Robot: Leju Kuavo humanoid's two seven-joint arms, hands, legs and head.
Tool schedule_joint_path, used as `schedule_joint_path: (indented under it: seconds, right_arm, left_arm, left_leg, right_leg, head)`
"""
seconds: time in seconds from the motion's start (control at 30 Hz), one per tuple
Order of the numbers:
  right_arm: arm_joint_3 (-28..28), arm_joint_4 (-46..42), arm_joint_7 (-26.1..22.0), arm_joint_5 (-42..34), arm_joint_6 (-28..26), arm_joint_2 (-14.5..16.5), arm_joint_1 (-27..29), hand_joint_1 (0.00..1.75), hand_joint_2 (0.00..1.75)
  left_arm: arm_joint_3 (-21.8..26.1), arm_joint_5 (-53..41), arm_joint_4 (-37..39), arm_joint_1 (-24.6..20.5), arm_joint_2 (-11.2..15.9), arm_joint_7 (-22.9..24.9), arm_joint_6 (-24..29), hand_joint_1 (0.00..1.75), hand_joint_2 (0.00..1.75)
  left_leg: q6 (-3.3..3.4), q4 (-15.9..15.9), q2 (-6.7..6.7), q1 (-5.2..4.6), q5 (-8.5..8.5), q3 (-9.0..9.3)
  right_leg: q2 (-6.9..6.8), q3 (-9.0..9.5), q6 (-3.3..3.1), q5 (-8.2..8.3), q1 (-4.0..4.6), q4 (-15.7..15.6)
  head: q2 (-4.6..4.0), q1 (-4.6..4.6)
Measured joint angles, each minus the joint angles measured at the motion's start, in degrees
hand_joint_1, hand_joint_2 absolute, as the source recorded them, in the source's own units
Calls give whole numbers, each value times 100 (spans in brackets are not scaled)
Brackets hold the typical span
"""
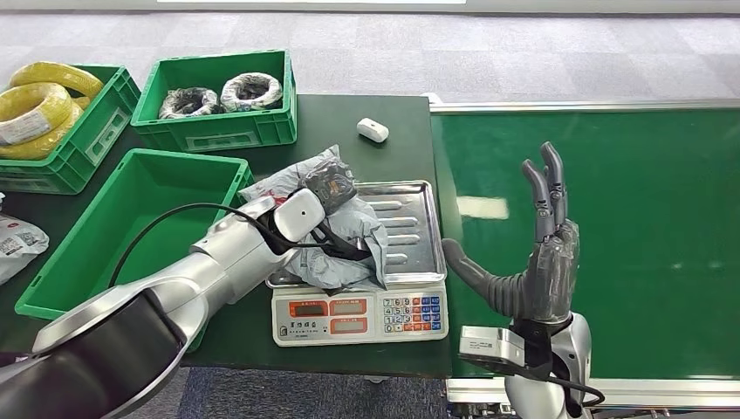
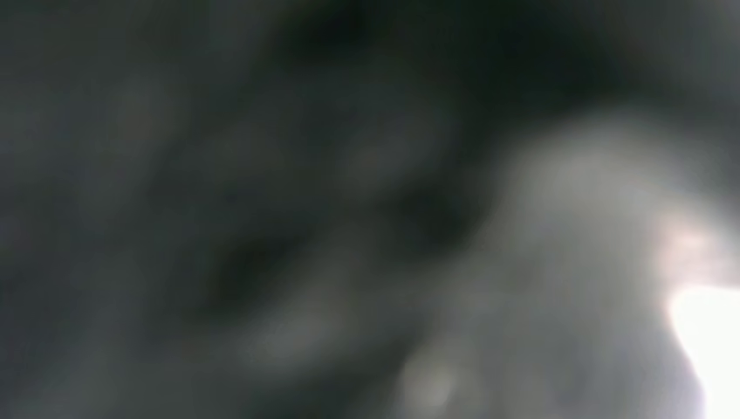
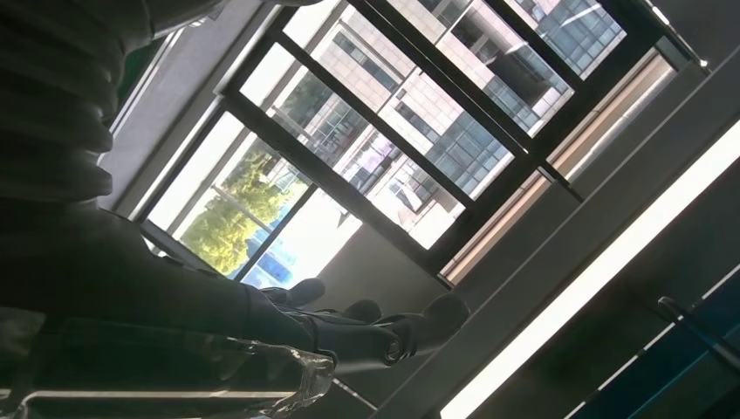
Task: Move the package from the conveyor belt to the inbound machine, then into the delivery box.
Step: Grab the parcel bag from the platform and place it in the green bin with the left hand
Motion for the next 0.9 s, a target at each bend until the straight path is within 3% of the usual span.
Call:
schedule_joint_path:
  seconds: [0.2, 0.53, 0.77, 0.9]
  right_arm:
    - [1, -41, 17, 49, 12, -3, 46, 0, 175]
    - [7, -61, 98, 94, 217, -4, 100, 0, 175]
    - [9, -61, 117, 65, 311, -8, 104, 0, 175]
    - [17, -60, 141, 55, 492, -2, 107, 0, 175]
  left_arm:
    - [-42, 10, 40, -71, 1, -110, -43, 148, 175]
    - [93, 272, 27, -78, 120, -339, 189, 166, 175]
    - [703, 531, -337, -74, 307, -189, 434, 163, 175]
    - [1155, 594, -664, -101, 463, 339, 688, 161, 175]
  left_leg:
    - [0, 0, 0, 0, 0, 0]
    - [0, -1, 0, 0, 0, -1]
    - [0, -1, -4, 0, 1, -6]
    - [0, -1, -2, 0, 1, -14]
  right_leg:
    - [0, 0, 0, 0, 0, 0]
    - [0, 0, 0, 0, 0, 1]
    - [-1, -3, 0, 0, 0, 1]
    - [-1, -10, 0, 0, 1, 4]
  head:
    - [0, 0]
    - [0, 1]
    - [0, 1]
    - [0, 1]
